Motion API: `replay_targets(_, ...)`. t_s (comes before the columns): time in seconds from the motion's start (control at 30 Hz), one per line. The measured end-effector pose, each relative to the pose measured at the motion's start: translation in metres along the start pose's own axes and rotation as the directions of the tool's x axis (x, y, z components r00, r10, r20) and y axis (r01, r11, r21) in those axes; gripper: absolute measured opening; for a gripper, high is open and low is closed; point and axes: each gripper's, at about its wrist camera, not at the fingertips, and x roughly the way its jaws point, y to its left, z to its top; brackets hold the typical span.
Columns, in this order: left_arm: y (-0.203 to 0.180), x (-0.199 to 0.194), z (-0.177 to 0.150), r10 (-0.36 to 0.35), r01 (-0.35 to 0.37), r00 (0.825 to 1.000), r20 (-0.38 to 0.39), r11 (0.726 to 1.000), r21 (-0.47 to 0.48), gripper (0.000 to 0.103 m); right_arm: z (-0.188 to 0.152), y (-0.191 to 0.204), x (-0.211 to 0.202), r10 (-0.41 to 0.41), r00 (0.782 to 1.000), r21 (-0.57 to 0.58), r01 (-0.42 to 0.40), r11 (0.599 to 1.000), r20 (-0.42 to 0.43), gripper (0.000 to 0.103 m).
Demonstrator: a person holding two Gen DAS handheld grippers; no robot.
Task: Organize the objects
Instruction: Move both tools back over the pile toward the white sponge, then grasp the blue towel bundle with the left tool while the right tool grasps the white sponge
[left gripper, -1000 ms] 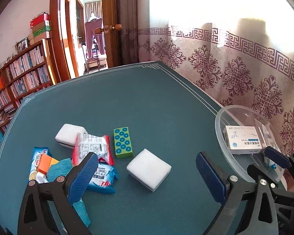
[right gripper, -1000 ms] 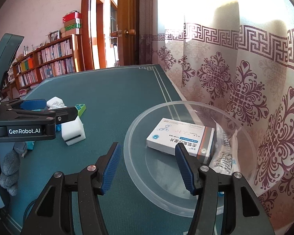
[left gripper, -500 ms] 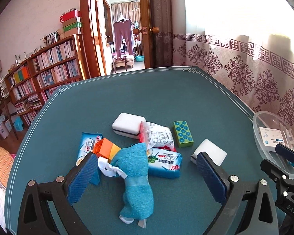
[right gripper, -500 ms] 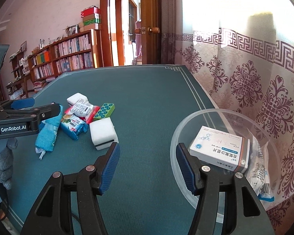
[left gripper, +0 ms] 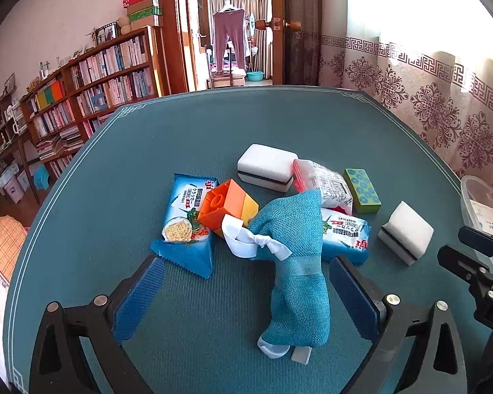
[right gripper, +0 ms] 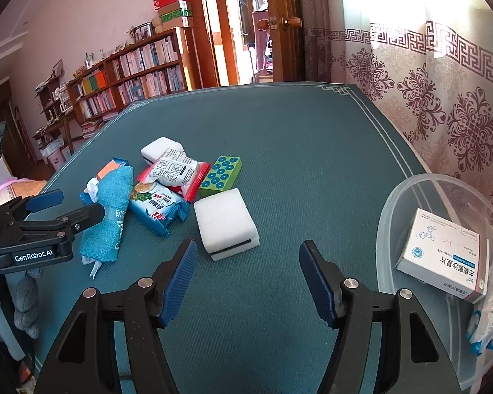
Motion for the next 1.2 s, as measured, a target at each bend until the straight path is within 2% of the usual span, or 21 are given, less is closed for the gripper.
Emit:
replay_targets(0.23, -0.001, 0.007, -0.003, -0.035, 0.035, 0.999, -0.025, 0.999, -0.010, 0.102, 0.008, 0.007, 0.018, 0.030, 0.999, -0.006, -0.030, 1.000, -0.024, 0.072)
replay_targets(0.47, -0.002, 0.018, -0.003, -0.053, 0.052, 0.998, -0.045, 0.998, -0.024, 0.100, 0.010, 0.007, 0.040, 0.032, 0.997, -0.016, -0.033, 0.999, -0.065, 0.072)
replay_targets(0.57, -0.003, 0.023, -0.002, -0.067, 0.065, 0.996, -0.057, 0.997, -0.030, 0.093, 0.009, 0.006, 0.046, 0.036, 0.996, -0.011, -0.037, 0.999, -0.080, 0.072)
replay_targets(0.63, -0.004, 0.027, -0.003, -0.071, 0.069, 0.995, -0.071, 0.997, -0.025, 0.083, 0.009, 0.006, 0.048, 0.045, 0.995, -0.008, -0.046, 0.999, -0.089, 0.072)
replay_targets(0.7, -0.005, 0.031, -0.005, -0.075, 0.074, 0.993, -0.088, 0.997, -0.022, 0.079, 0.010, 0.005, 0.049, 0.049, 0.995, -0.005, -0.050, 0.999, -0.089, 0.072)
replay_targets(0.97, -0.005, 0.034, -0.006, -0.095, 0.092, 0.990, -0.101, 0.995, -0.036, 0.076, 0.014, 0.008, 0.056, 0.049, 0.994, -0.006, -0.050, 0.999, -0.094, 0.072)
replay_targets(1.2, -0.008, 0.032, -0.009, -0.109, 0.107, 0.989, -0.101, 0.994, -0.021, 0.064, 0.013, 0.014, 0.057, 0.034, 0.995, -0.041, -0.038, 0.998, -0.099, 0.071)
